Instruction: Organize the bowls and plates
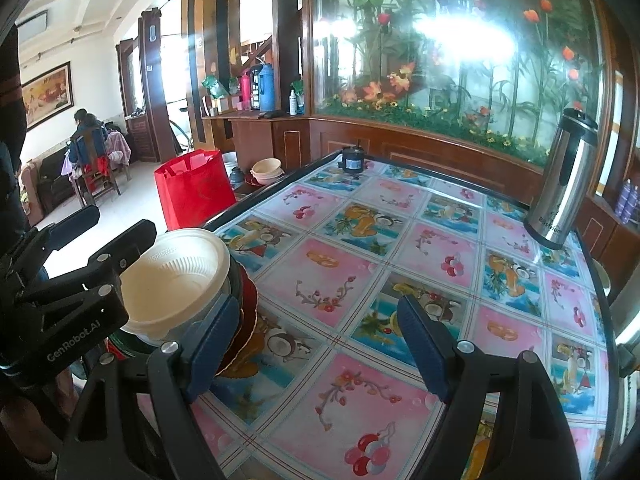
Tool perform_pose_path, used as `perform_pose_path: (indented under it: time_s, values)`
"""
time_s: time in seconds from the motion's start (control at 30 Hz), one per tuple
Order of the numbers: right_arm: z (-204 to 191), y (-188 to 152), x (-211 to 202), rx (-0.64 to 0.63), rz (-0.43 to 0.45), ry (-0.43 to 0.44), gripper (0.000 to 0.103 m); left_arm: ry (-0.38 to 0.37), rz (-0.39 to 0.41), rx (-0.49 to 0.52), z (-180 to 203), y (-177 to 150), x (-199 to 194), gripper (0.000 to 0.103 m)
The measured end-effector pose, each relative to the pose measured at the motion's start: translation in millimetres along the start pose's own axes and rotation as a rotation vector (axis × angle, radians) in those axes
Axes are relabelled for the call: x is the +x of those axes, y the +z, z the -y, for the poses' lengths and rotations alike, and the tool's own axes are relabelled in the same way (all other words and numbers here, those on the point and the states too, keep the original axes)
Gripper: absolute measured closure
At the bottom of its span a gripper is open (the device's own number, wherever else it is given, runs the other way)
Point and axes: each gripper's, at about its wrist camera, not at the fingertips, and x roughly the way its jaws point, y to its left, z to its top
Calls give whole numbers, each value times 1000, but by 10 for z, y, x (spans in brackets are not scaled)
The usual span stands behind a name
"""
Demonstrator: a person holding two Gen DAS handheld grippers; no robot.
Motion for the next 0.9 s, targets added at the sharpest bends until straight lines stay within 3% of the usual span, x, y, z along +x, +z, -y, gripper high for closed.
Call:
perform_pose_path:
  time_s: [0.9]
  values:
    - [-159,-11,84,-26,-16,38,21,17,1,-16,-125,-27,-15,24]
